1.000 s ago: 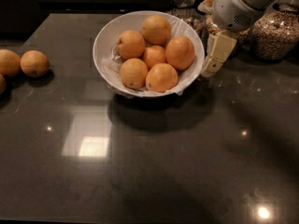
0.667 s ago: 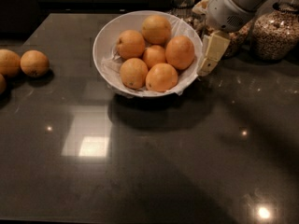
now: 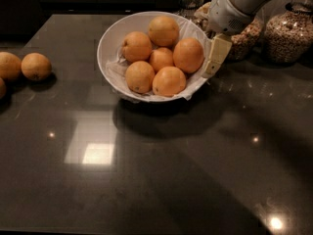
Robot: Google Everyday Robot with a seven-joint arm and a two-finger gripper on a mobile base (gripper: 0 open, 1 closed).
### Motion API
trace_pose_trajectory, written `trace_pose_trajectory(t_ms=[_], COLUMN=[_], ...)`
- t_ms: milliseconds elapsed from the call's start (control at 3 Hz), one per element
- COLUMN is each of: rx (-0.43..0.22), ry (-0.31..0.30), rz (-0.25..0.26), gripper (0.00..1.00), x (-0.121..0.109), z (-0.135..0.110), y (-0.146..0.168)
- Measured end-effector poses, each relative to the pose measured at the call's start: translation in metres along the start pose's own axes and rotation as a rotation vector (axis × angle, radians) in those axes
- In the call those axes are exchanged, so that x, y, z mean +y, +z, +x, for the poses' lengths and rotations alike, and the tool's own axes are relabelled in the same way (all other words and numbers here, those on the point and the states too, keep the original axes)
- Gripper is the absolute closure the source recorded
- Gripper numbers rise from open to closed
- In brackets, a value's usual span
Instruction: Pick orange from white bowl
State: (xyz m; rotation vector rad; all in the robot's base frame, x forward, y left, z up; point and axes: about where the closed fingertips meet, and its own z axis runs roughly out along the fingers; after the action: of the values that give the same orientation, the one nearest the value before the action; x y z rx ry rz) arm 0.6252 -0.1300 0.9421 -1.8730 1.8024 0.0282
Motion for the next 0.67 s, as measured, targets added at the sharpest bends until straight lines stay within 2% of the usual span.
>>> trace_pose_trajectory(t_ms=[333, 667], rx=[-0.007, -0.01], ry=[-0.016, -0.022], rz=[-0.022, -0.046], gripper=[0.04, 0.16], x=[-0.0029, -0.0039], z=[-0.0035, -0.005], y=[0.0101, 0.0192])
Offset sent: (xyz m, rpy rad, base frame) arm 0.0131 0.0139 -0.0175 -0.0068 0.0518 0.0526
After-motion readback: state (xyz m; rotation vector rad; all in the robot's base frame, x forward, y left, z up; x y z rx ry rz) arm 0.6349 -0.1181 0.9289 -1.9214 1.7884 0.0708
